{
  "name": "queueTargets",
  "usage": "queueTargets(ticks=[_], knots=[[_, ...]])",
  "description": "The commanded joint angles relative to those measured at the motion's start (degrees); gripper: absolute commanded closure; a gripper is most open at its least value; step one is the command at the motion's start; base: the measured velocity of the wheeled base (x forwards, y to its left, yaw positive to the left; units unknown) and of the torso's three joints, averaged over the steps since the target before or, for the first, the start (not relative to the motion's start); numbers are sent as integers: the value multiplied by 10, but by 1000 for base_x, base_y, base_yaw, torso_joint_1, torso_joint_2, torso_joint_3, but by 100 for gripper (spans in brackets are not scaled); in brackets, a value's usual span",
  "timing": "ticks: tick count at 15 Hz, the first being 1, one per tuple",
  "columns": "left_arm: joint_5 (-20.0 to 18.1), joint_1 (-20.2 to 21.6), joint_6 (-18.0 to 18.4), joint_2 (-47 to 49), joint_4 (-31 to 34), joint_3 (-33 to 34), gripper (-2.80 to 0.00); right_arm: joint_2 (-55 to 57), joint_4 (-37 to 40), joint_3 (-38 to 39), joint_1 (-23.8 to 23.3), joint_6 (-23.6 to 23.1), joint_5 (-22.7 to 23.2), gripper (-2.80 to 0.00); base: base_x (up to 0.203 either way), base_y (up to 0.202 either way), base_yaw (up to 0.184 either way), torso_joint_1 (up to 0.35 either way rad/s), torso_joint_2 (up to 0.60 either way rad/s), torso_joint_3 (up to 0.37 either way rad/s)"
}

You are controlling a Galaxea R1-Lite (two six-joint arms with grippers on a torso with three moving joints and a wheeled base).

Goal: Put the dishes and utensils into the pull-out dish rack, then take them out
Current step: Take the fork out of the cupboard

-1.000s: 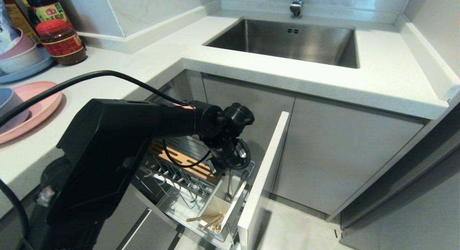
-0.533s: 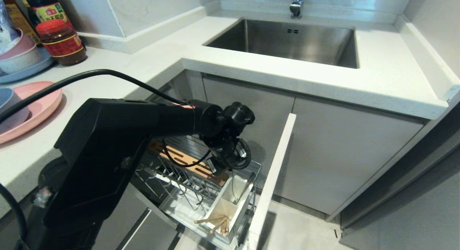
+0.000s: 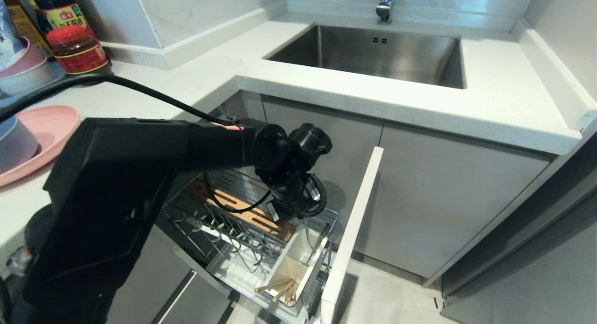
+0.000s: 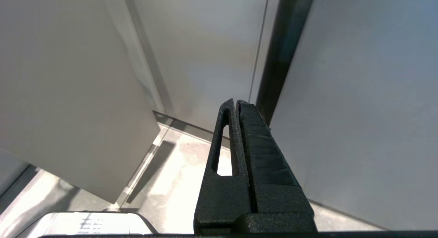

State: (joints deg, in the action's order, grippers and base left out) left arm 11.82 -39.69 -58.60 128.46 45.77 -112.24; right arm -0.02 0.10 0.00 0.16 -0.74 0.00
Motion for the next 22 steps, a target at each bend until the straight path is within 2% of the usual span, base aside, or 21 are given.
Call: queueTargets(ticks=[1, 6, 13, 22], knots=[[1, -8, -4, -34, 11, 0, 0, 0, 0, 0, 0, 0, 0, 0, 0, 0, 0, 0, 0, 0], [3, -19, -3, -69, 34, 1, 0, 0, 0, 0, 0, 0, 0, 0, 0, 0, 0, 0, 0, 0], [71, -24, -1, -96, 44, 1, 0, 0, 0, 0, 0, 0, 0, 0, 0, 0, 0, 0, 0, 0], [76, -29, 6, -166, 56, 2, 0, 0, 0, 0, 0, 0, 0, 0, 0, 0, 0, 0, 0, 0]])
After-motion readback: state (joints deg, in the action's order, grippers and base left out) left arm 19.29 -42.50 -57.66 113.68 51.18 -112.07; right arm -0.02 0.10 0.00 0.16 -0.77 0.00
